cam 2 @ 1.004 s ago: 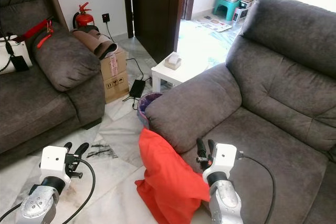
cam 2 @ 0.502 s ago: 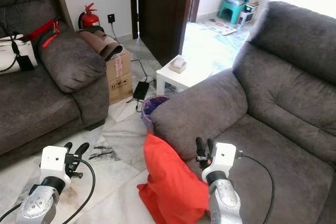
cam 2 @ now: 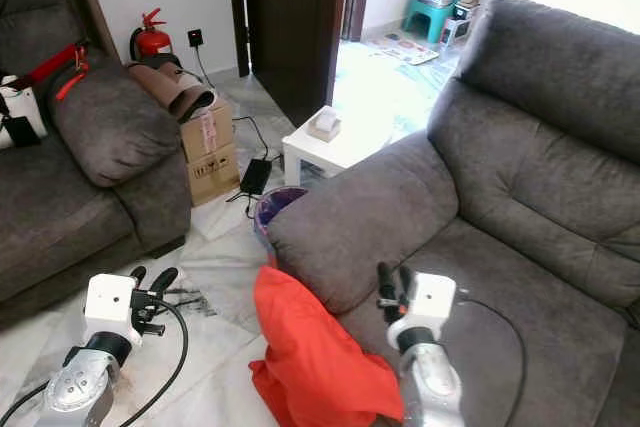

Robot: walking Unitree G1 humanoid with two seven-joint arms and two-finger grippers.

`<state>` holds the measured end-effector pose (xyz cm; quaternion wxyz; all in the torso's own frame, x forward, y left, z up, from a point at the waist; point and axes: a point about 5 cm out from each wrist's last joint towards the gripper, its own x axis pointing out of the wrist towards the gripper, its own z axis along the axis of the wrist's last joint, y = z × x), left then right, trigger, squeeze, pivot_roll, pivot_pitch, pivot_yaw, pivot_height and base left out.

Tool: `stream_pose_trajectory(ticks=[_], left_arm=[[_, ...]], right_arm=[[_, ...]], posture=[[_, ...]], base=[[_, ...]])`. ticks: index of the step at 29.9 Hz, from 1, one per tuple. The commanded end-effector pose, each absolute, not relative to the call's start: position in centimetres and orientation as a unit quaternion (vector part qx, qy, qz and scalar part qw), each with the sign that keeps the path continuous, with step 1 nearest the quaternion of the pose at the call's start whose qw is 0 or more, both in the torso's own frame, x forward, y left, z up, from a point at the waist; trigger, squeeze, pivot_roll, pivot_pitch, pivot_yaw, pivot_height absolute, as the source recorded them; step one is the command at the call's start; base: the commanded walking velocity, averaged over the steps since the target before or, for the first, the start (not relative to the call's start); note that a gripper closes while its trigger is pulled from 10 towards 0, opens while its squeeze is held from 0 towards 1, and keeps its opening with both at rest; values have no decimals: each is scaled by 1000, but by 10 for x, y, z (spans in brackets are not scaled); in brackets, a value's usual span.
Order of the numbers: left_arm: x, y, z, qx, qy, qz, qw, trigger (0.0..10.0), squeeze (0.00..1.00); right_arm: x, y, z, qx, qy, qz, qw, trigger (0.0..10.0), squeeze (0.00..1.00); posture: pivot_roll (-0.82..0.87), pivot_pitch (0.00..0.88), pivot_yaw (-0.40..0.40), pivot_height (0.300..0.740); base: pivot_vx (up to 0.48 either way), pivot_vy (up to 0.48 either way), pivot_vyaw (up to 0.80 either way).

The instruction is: Move the pillow to the sofa from floor

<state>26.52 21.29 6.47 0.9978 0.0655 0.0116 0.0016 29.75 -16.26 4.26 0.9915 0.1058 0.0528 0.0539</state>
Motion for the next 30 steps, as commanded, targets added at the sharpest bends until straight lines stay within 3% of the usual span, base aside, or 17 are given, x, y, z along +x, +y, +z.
stream_pose_trajectory(ticks=[1, 13, 17, 30], left_arm=[[263, 213, 61, 64, 19, -4, 998, 10000, 0], [263, 217, 63, 73, 17, 3, 997, 10000, 0], [263, 217, 62, 72, 19, 2, 997, 10000, 0], [265, 212, 61, 72, 20, -6, 997, 10000, 0]], right_arm=[[296, -168, 41, 106, 55, 45, 992, 10000, 0], [286, -171, 23, 92, 109, 35, 989, 10000, 0], [289, -171, 28, 99, 90, 30, 991, 10000, 0], [294, -170, 29, 83, 100, 32, 991, 10000, 0]], posture=[[62, 89, -53, 691], [62, 90, -46, 691], [61, 90, -44, 666], [54, 68, -35, 657]], base=[[0, 0, 0], [0, 0, 0], [0, 0, 0], [0, 0, 0]])
